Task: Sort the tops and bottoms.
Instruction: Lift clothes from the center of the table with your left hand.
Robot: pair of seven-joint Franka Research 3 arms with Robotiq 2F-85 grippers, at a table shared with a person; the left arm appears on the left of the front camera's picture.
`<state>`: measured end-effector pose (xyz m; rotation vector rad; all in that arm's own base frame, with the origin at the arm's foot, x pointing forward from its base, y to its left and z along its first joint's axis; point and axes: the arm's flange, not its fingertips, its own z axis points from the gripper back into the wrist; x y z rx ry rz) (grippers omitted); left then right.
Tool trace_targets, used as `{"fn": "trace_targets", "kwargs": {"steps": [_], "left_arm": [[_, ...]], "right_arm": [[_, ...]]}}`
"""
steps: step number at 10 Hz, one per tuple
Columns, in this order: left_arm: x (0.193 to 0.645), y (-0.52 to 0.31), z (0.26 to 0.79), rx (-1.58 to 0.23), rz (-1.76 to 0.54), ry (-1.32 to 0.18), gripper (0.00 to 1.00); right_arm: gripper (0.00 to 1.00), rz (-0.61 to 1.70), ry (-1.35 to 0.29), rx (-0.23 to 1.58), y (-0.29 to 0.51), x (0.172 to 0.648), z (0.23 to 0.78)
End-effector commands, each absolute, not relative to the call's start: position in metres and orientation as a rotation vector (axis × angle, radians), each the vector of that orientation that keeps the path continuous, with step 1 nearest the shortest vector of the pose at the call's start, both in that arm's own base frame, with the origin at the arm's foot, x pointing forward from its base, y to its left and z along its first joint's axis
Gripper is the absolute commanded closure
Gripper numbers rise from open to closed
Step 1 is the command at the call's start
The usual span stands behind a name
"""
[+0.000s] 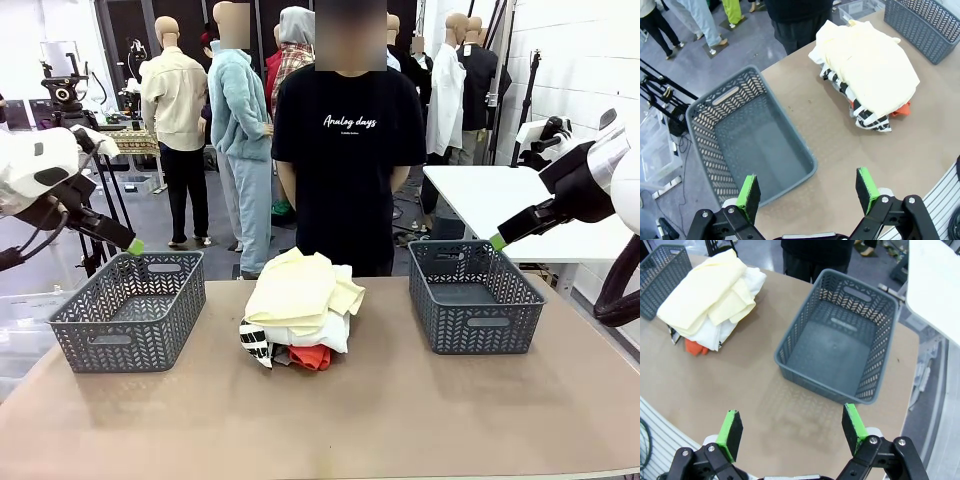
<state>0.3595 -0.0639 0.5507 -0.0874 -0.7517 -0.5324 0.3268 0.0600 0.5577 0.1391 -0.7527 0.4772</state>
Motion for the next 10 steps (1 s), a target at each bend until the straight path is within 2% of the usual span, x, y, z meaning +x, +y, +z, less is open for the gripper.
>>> {"fn": "trace_targets", "kwargs": {"steps": [1, 3, 6, 8, 9, 10], "left_arm": [[0.405, -0.105, 0.551, -0.082, -0.586, -0.716, 0.0], [0.44, -0.148, 0.54, -0.074, -0.648, -0.613, 0.0], [0.479, -0.202, 0.518, -0.009, -0.679, -0.553, 0.0], [0.487, -0.176, 0.511, -0.032, -0.572, -0.487, 0.0], [0.48, -0.206, 0.505, -0.049, -0.689, -0.553, 0.0], [0.48, -0.206, 0.505, -0.049, -0.689, -0.553, 0.0]], "right_arm": [[0.0, 0.479, -0.752, 0.142, 0.06, 0.327, 0.557], [0.0, 0.479, -0.752, 0.142, 0.06, 0.327, 0.557], [0.0, 0.479, -0.752, 0.142, 0.06, 0.327, 0.557], [0.0, 0.479, -0.752, 0.142, 0.06, 0.327, 0.557], [0.0, 0.479, -0.752, 0.142, 0.06, 0.327, 0.557], [0.0, 0.479, -0.752, 0.142, 0.06, 0.327, 0.557]]}}
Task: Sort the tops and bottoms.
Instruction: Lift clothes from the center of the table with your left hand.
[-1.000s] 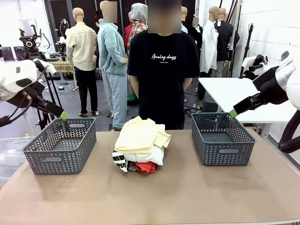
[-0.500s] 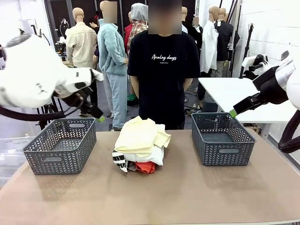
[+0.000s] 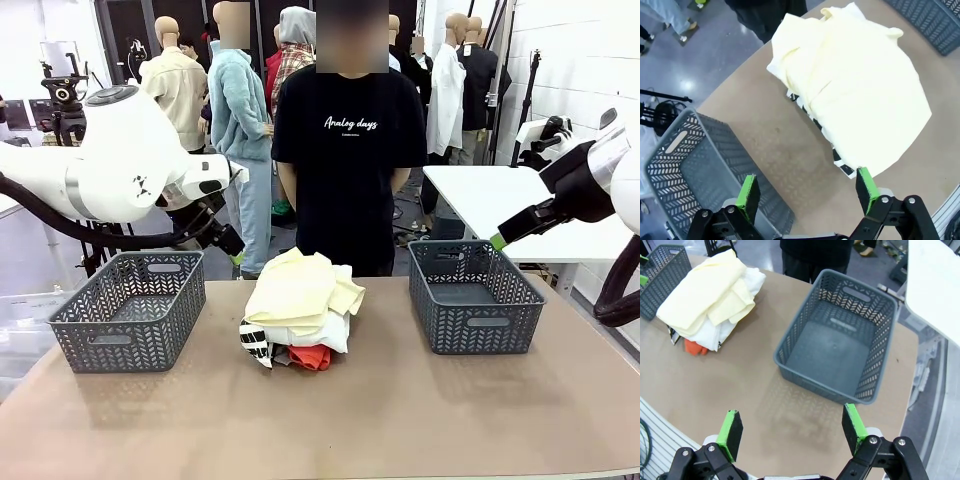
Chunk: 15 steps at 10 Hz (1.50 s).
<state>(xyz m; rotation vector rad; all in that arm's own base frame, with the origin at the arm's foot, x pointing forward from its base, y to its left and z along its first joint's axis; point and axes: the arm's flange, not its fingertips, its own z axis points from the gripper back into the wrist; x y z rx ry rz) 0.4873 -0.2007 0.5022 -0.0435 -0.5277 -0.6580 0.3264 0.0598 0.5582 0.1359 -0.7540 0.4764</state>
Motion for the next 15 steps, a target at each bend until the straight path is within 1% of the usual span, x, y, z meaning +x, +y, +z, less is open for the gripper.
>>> {"fn": "trace_targets", "kwargs": {"steps": [1, 2, 4, 5, 6, 8, 11, 13, 15], "left_arm": [[0.49, -0.194, 0.501, -0.043, -0.645, -0.522, 0.0], [0.488, -0.203, 0.501, -0.05, -0.659, -0.503, 0.0], [0.515, -0.256, 0.511, -0.061, -0.793, -0.51, 0.0], [0.531, -0.285, 0.509, -0.043, -0.859, -0.468, 0.0], [0.546, -0.3, 0.502, -0.054, -0.868, -0.42, 0.0], [0.563, -0.32, 0.484, -0.073, -0.841, -0.305, 0.0], [0.584, -0.339, 0.466, -0.012, -0.83, -0.231, 0.0], [0.592, -0.344, 0.466, -0.021, -0.823, -0.213, 0.0], [0.596, -0.346, 0.454, -0.037, -0.816, -0.211, 0.0]], "right_arm": [[0.0, 0.479, -0.752, 0.142, 0.06, 0.327, 0.557], [0.0, 0.479, -0.752, 0.142, 0.06, 0.327, 0.557], [0.0, 0.479, -0.752, 0.142, 0.06, 0.327, 0.557], [0.0, 0.479, -0.752, 0.142, 0.06, 0.327, 0.557], [0.0, 0.479, -0.752, 0.142, 0.06, 0.327, 0.557], [0.0, 0.479, -0.752, 0.142, 0.06, 0.327, 0.557], [0.0, 0.479, -0.752, 0.142, 0.06, 0.327, 0.557], [0.0, 0.479, -0.752, 0.142, 0.06, 0.327, 0.557], [0.0, 0.479, -0.752, 0.142, 0.06, 0.327, 0.557]]}}
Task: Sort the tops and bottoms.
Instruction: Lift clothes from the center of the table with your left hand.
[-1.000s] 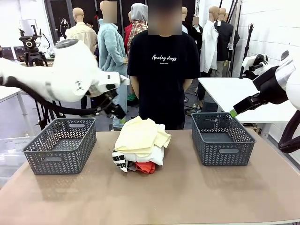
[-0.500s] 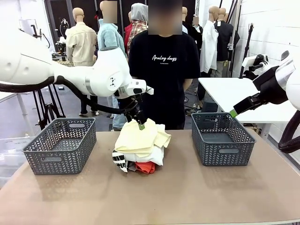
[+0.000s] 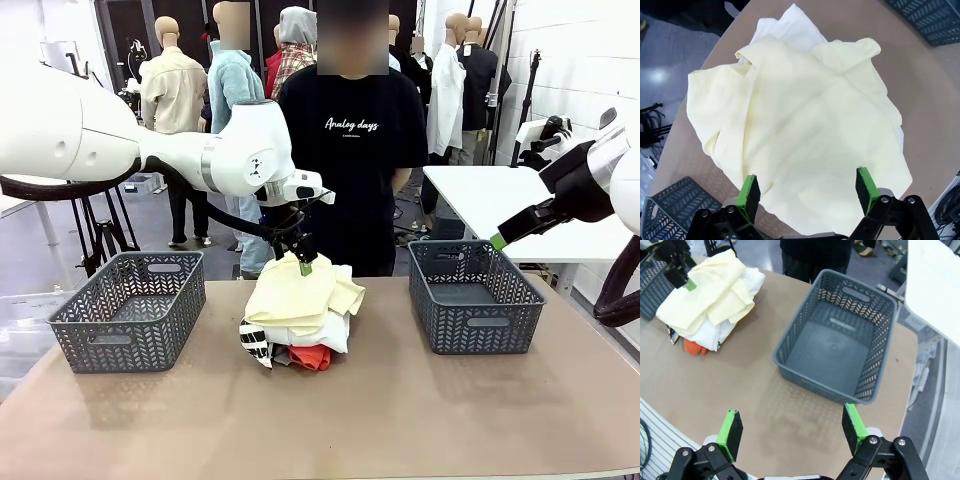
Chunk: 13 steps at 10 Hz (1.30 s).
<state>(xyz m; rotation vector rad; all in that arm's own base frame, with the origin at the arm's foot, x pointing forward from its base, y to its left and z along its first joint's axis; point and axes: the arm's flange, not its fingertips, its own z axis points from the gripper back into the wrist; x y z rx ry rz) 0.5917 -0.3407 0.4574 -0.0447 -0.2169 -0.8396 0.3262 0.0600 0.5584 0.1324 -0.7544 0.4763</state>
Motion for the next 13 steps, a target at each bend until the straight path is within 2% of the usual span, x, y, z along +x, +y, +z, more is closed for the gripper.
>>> {"fn": "trace_targets", "kwargs": {"steps": [1, 7, 8, 12, 13], "left_arm": [[0.594, -0.346, 0.449, -0.045, -0.818, -0.203, 0.0], [0.593, -0.346, 0.426, -0.029, -0.838, -0.174, 0.0], [0.592, -0.345, 0.423, -0.025, -0.843, -0.169, 0.14], [0.589, -0.346, 0.425, -0.003, -0.822, -0.129, 0.9], [0.59, -0.346, 0.425, 0.003, -0.82, -0.122, 1.0]], "right_arm": [[0.0, 0.479, -0.752, 0.142, 0.06, 0.327, 0.557], [0.0, 0.479, -0.752, 0.142, 0.06, 0.327, 0.557], [0.0, 0.479, -0.752, 0.142, 0.06, 0.327, 0.557], [0.0, 0.479, -0.752, 0.142, 0.06, 0.327, 0.557], [0.0, 0.479, -0.752, 0.142, 0.06, 0.327, 0.557]]}}
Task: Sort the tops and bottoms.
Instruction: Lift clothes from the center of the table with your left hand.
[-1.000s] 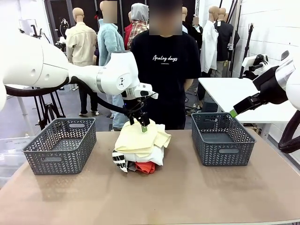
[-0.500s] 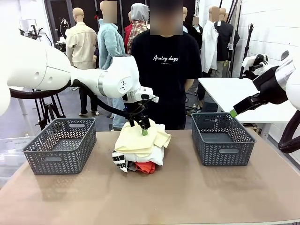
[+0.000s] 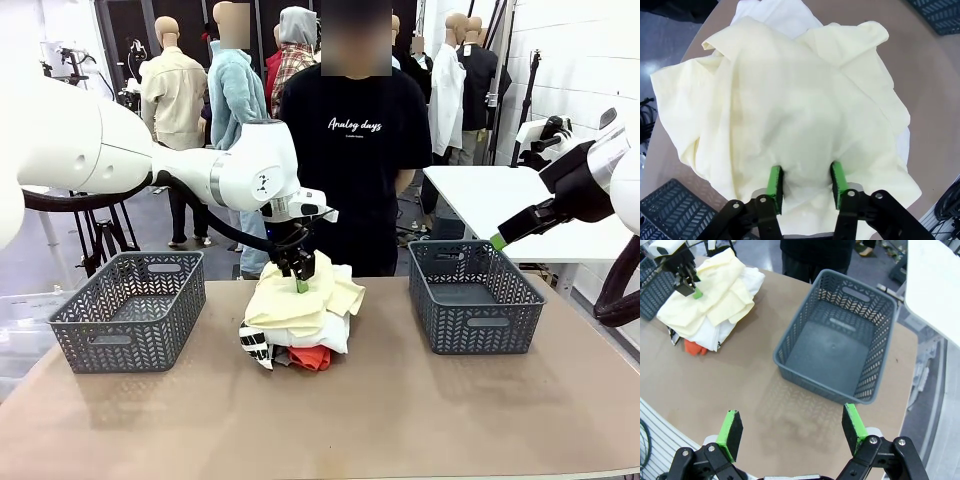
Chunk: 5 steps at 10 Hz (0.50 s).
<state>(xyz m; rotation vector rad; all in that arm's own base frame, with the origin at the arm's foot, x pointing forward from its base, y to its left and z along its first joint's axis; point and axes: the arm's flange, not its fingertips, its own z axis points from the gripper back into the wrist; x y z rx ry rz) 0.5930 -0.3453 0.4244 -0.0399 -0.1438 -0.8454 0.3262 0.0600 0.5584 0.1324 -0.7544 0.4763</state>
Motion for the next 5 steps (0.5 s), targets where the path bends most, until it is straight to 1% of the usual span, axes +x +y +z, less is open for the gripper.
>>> {"fn": "trace_targets", "kwargs": {"steps": [1, 5], "left_arm": [[0.5897, -0.3444, 0.4241, -0.001, -0.811, -0.115, 1.0], [0.5896, -0.3426, 0.4301, -0.016, -0.767, -0.128, 1.0]], "right_arm": [[0.0, 0.479, -0.752, 0.142, 0.0596, 0.3271, 0.5571], [0.0, 0.479, -0.752, 0.142, 0.0596, 0.3271, 0.5571]]}}
